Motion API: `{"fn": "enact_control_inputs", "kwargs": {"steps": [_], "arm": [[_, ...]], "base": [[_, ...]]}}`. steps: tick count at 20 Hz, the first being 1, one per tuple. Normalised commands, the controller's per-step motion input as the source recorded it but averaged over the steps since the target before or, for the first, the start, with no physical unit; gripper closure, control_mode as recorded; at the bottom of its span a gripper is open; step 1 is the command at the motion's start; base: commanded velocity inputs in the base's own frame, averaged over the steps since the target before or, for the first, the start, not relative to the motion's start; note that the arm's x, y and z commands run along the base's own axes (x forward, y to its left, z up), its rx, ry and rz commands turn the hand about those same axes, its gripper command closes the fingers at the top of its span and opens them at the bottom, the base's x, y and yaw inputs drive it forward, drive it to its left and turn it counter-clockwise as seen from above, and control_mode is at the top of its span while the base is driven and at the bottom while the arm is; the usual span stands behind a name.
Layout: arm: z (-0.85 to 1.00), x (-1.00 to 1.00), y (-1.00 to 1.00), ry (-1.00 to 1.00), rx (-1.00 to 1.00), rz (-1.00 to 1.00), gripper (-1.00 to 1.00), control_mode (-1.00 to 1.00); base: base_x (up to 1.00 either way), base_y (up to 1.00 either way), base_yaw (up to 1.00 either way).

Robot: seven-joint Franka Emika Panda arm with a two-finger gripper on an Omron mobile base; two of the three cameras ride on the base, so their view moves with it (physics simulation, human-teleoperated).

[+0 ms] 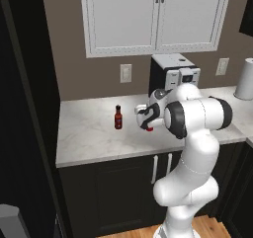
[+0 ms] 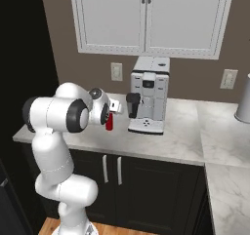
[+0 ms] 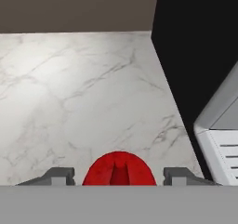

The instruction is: Place the ketchup and condiment bottle from the counter to the top shelf of the fridge. If the existing items in the fridge are on the top shelf, move them to other shelves.

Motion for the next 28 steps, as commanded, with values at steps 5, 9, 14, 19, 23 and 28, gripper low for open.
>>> {"fn": "enact_control_inputs", "kwargs": {"steps": [5,9,14,19,23,28], "arm": [[0.00,0.00,0.00,0.00,0.00,0.00,1.00,-1.00],[0.29,-0.31,0.00,-0.07,0.00,0.00,1.00,-1.00],[0.95,-0.86,0.00,-0.19,0.00,0.00,1.00,-1.00],[1.00,-1.00,0.00,-0.10,0.00,0.00,1.00,-1.00],[1.00,-1.00,0.00,-0.05,0.00,0.00,1.00,-1.00],[1.00,-1.00,0.00,0.00,0.00,0.03,1.00,-1.00]], "base": [[0.00,0.00,0.00],[0.00,0.00,0.00],[0.00,0.00,0.00],[0.00,0.00,0.00],[0.00,0.00,0.00],[0.00,0.00,0.00]]}}
